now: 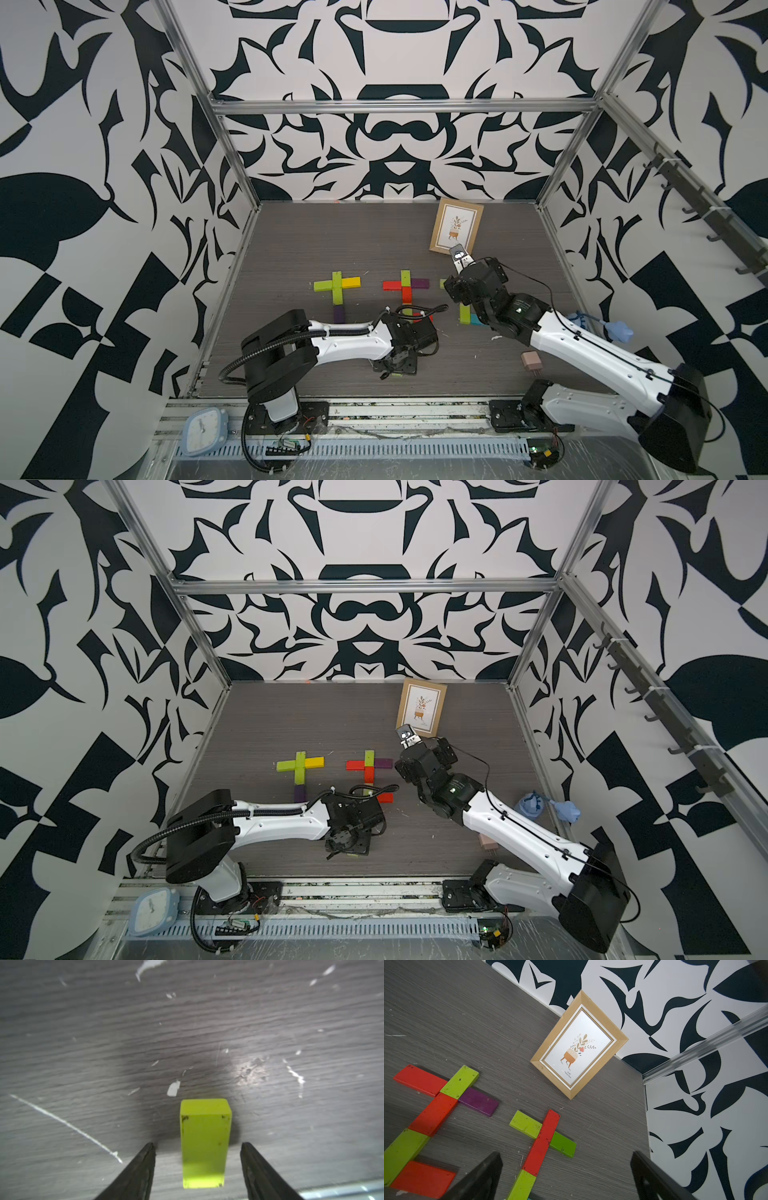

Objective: Assemble the letter t with building blocks
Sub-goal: Pick up the building block from the center of the board.

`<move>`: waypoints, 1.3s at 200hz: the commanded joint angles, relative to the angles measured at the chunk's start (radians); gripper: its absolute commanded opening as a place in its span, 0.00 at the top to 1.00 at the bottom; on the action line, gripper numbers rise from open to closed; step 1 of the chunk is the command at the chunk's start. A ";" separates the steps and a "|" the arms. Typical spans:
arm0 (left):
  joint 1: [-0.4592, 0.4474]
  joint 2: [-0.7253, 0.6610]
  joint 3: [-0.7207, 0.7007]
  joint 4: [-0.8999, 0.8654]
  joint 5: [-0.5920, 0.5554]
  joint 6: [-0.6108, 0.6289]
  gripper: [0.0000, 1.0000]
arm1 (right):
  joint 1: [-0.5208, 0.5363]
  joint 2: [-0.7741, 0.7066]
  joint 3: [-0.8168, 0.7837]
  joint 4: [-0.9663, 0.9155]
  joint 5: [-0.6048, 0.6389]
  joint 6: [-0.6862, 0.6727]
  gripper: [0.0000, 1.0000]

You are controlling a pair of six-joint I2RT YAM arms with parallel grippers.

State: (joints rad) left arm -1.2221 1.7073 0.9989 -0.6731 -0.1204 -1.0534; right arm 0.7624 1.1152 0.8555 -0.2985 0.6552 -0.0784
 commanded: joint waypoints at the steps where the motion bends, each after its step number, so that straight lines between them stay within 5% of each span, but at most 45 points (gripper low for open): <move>1: -0.010 0.025 0.029 -0.016 -0.005 -0.007 0.35 | -0.002 -0.018 0.001 0.007 0.026 0.013 0.00; 127: -0.026 0.051 0.029 -0.055 -0.023 -0.027 0.60 | -0.002 0.000 -0.004 0.016 0.023 0.013 0.00; 164: -0.026 0.066 0.050 -0.067 -0.025 0.005 0.76 | -0.002 0.000 0.001 0.009 0.021 0.011 0.00; 191: -0.026 0.059 0.081 -0.119 -0.065 0.064 0.93 | -0.002 -0.002 0.000 0.007 0.026 0.011 0.00; 260: 0.053 -0.137 0.094 -0.193 -0.143 0.363 1.00 | -0.001 -0.003 -0.002 0.007 0.036 0.008 0.00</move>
State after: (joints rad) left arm -1.2148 1.6661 1.0771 -0.8093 -0.2276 -0.8497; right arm 0.7624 1.1160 0.8532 -0.2985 0.6605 -0.0784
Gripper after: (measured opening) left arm 0.331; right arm 0.997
